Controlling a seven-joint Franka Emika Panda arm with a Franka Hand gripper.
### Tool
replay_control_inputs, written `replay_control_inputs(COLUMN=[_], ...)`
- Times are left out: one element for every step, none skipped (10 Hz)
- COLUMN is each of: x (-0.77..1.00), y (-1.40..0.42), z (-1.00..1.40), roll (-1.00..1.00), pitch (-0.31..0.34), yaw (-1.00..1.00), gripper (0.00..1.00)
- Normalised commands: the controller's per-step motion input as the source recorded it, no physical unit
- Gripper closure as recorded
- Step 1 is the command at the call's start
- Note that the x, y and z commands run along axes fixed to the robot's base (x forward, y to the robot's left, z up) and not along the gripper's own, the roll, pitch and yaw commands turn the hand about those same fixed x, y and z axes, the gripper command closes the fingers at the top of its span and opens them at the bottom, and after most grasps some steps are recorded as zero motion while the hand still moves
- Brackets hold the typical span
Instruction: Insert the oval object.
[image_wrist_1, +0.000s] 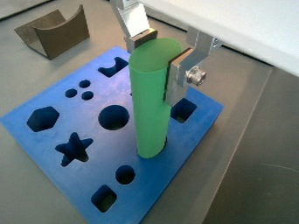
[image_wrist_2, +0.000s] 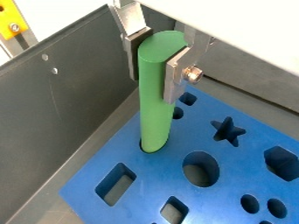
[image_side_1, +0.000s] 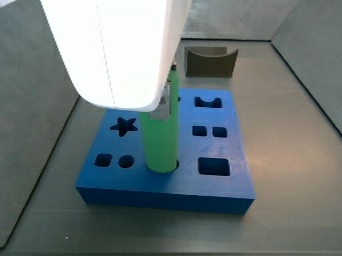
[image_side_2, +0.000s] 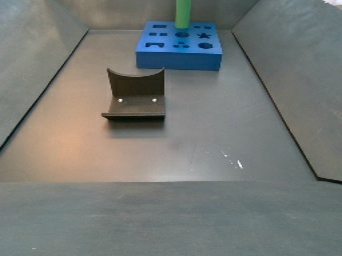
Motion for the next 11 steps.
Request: replay_control_inputs(x=[0.18, 0.17, 0.17, 0.14, 0.13, 0.07, 0.03, 0.00, 0.00, 0.00, 0.00], y=[-0.06, -0.12, -0.11, -0.13, -0.14, -0.17, -0.19, -0.19, -0.05, 0.00, 0.00], z=[-0.37, -0.39, -0.34, -0.28, -0.27, -0.27, -0.34, -0.41, -0.34, -0.02, 0.00], roll=[0.07, 0.13, 0.14, 0.17, 0.21, 0.25, 0.27, 0.26, 0.14, 0.00, 0.00], pitch=[0.000, -0.013, 0.000, 0.000, 0.000, 0.000, 0.000, -0.090, -0.136, -0.020, 0.000], yaw=[0.00, 0.00, 0.00, 0.00, 0.00, 0.00, 0.00, 0.00, 0.10, 0.00, 0.00], gripper=[1.00, 1.00, 1.00, 1.00, 1.00, 1.00, 1.00, 1.00, 1.00, 1.00, 1.00])
